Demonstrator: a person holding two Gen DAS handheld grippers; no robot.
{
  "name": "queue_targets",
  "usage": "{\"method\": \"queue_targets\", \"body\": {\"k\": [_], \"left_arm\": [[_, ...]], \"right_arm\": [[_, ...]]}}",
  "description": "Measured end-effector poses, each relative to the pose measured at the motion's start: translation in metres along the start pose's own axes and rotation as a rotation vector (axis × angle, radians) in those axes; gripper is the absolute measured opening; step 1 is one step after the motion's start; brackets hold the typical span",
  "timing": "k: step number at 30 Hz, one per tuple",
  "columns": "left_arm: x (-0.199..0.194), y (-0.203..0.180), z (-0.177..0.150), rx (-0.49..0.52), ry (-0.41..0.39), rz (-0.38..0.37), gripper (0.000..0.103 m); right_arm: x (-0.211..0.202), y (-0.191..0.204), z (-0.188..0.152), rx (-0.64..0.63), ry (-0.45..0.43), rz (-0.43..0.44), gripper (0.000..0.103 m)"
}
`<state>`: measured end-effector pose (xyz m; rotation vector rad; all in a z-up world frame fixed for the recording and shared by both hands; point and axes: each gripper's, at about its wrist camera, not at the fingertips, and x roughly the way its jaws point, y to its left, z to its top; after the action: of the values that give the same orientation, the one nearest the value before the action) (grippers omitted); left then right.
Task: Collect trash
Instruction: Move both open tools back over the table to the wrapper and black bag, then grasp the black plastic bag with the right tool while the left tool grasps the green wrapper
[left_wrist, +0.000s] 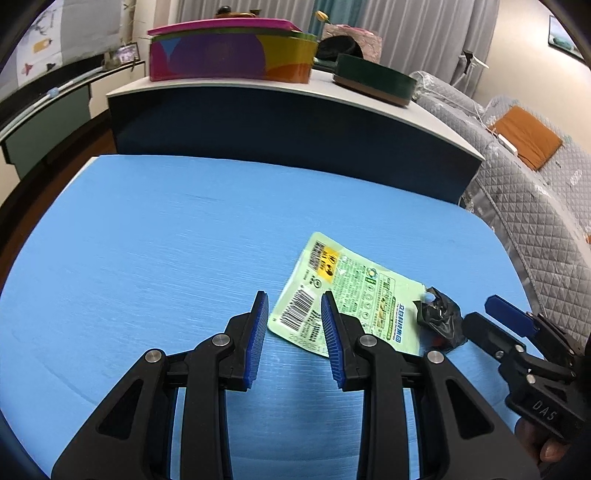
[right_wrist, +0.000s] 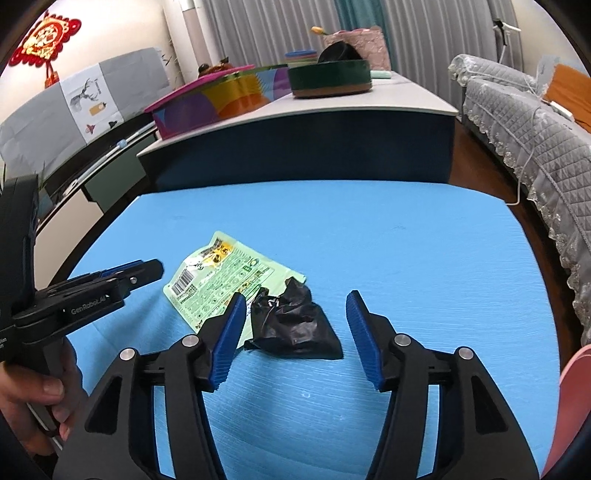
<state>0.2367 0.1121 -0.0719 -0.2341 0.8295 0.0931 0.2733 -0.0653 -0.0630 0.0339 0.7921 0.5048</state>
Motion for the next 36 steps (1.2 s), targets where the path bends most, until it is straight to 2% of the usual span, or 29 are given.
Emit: {"method": "queue_targets", "body": {"k": [12, 17, 21, 27, 36], "left_arm": [[0.023, -0.004, 0.004, 0.010, 0.042, -0.027, 0.030], [0.030, -0.006, 0.007, 0.021, 0.050, -0.020, 0.036], [0.031, -0.003, 0.006, 0.012, 0.055, -0.019, 0.037], [0.033, -0.008, 0.006, 0.032, 0.060, -0.010, 0.042], [0.032, -0.004, 0.008, 0.015, 0.062, 0.009, 0.042]], "right_arm": [[0.022, -0.002, -0.005, -0.004, 0.067, -0.008, 0.062], [0.026, -0.004, -0.004, 0.006, 0.094, -0.017, 0.062], [0.028, -0.005, -0.004, 0.007, 0.106, -0.017, 0.062], [0.027, -0.005, -0.007, -0.011, 0.118, -0.025, 0.054], [0.015, -0.007, -0.007, -0.017, 0.093, -0.041, 0.051]]}}
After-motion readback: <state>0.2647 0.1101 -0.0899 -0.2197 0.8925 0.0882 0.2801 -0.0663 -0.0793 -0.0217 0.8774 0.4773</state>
